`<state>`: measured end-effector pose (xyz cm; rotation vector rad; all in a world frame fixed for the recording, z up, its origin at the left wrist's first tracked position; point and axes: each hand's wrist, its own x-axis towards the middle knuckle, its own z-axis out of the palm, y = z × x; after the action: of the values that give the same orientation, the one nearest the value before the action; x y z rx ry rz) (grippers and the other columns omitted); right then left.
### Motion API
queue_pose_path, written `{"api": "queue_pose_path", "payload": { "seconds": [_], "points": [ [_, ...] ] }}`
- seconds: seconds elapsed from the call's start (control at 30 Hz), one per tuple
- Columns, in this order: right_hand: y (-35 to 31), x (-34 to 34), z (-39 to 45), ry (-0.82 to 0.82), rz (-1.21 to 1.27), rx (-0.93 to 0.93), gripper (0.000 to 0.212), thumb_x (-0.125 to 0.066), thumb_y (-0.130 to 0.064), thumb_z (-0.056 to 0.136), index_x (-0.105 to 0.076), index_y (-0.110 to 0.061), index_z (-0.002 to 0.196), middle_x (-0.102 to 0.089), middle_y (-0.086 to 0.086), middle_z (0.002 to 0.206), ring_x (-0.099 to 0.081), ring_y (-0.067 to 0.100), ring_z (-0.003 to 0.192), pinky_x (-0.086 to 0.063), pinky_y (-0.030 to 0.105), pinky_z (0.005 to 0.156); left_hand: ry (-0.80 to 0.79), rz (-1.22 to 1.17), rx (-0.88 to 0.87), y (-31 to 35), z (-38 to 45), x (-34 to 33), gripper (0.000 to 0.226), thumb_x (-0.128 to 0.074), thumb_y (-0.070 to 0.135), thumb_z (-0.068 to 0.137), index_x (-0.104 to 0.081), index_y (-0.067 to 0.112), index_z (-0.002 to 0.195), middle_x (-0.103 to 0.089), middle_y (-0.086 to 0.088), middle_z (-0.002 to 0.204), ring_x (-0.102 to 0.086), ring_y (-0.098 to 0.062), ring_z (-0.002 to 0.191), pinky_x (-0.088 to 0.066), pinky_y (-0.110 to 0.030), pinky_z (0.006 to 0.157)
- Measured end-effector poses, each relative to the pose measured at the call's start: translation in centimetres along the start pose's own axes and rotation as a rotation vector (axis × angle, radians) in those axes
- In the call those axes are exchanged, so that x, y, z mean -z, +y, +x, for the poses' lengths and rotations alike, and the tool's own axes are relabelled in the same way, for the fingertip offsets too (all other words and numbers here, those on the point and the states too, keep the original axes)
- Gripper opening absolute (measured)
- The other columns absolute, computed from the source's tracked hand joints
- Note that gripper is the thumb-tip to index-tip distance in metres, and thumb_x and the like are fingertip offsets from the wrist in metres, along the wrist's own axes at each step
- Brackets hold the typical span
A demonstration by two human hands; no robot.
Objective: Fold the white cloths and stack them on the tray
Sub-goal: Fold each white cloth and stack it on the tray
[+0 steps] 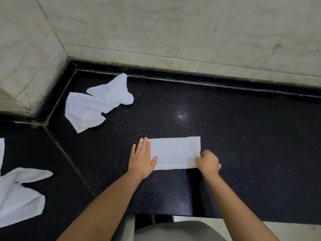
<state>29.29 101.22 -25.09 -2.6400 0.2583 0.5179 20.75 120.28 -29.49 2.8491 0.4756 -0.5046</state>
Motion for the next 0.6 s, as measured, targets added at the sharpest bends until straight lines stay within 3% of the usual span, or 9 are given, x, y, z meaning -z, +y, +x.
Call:
{"api": "queue_pose_path", "payload": {
  "seconds": [0.1, 0.2, 0.27, 0.33, 0.4, 0.5, 0.57, 0.6],
  "points": [
    [-1.5, 0.9, -1.4, 0.055, 0.315, 0.137, 0.023, -0.050, 0.005, 0.074, -0.037, -0.011, 0.064, -0.042, -0.001, 0.062, -0.042, 0.020, 0.066, -0.033, 0.028, 0.055, 0.033, -0.073, -0.006, -0.4, -0.2, 0.4, 0.064, -0.021, 0.042, 0.100, 0.004, 0.009, 0.149, 0.010, -0.005, 0.158, 0.012, -0.018, 0.146, 0.006, -0.038, 0.118],
    [-4.5, 0.6, -3.6, 0.103, 0.440, 0.317, 0.024, -0.050, 0.008, 0.073, -0.039, -0.012, 0.066, -0.044, 0.000, 0.067, -0.039, 0.013, 0.060, -0.031, 0.021, 0.051, 0.145, -0.167, 0.031, -2.1, -1.0, 0.9, 0.059, -0.026, 0.037, 0.100, -0.007, 0.010, 0.149, 0.000, -0.004, 0.159, 0.006, -0.017, 0.147, 0.002, -0.037, 0.119],
    [-6.5, -1.0, -5.2, 0.067, 0.405, 0.456, 0.021, -0.051, 0.009, 0.074, -0.045, -0.011, 0.075, -0.048, 0.001, 0.078, -0.042, 0.012, 0.068, -0.031, 0.017, 0.056, 0.200, -0.210, 0.070, -3.9, -2.0, 0.9, 0.056, -0.031, 0.033, 0.100, -0.014, 0.009, 0.148, -0.006, -0.006, 0.159, 0.002, -0.019, 0.147, -0.001, -0.037, 0.119],
    [-7.6, -3.7, -6.4, -0.052, 0.331, 0.547, 0.023, -0.051, 0.008, 0.078, -0.053, -0.005, 0.096, -0.052, 0.003, 0.096, -0.047, 0.014, 0.086, -0.034, 0.013, 0.072, 0.241, -0.257, 0.102, -5.6, -3.3, 0.4, 0.054, -0.033, 0.031, 0.100, -0.022, 0.006, 0.146, -0.014, -0.010, 0.157, -0.004, -0.022, 0.147, -0.004, -0.037, 0.119],
    [-7.5, -6.9, -7.2, -0.163, 0.165, 0.605, 0.036, -0.050, 0.005, 0.081, -0.049, -0.001, 0.116, -0.052, 0.009, 0.112, -0.050, 0.020, 0.101, -0.040, 0.024, 0.090, 0.255, -0.275, 0.121, -6.9, -5.0, -0.1, 0.058, -0.026, 0.039, 0.097, -0.030, 0.003, 0.143, -0.021, -0.013, 0.155, -0.011, -0.026, 0.146, -0.006, -0.036, 0.118],
    [-6.2, -9.5, -7.6, -0.172, -0.021, 0.724, 0.030, -0.051, 0.003, 0.078, -0.056, 0.005, 0.107, -0.056, 0.019, 0.105, -0.054, 0.033, 0.095, -0.047, 0.046, 0.086, 0.271, -0.312, 0.123, -8.5, -6.9, -1.3, 0.079, -0.009, 0.048, 0.083, -0.041, 0.001, 0.137, -0.032, -0.016, 0.150, -0.020, -0.029, 0.143, -0.008, -0.036, 0.115],
    [-5.6, -9.5, -7.3, -0.194, -0.031, 0.750, 0.029, -0.053, 0.003, 0.078, -0.057, 0.006, 0.107, -0.057, 0.020, 0.106, -0.055, 0.034, 0.095, -0.048, 0.043, 0.088, 0.266, -0.325, 0.125, -9.1, -7.6, -1.9, 0.080, -0.008, 0.048, 0.081, -0.043, 0.001, 0.135, -0.033, -0.016, 0.149, -0.021, -0.029, 0.143, -0.007, -0.034, 0.113],
    [-5.4, -9.2, -7.1, -0.210, -0.036, 0.771, 0.032, -0.053, 0.001, 0.081, -0.056, 0.006, 0.112, -0.056, 0.019, 0.111, -0.054, 0.032, 0.101, -0.045, 0.035, 0.094, 0.268, -0.337, 0.119, -9.2, -7.7, -2.1, 0.079, -0.009, 0.048, 0.082, -0.045, 0.001, 0.135, -0.034, -0.015, 0.149, -0.021, -0.029, 0.143, -0.007, -0.033, 0.113]
  ]
}}
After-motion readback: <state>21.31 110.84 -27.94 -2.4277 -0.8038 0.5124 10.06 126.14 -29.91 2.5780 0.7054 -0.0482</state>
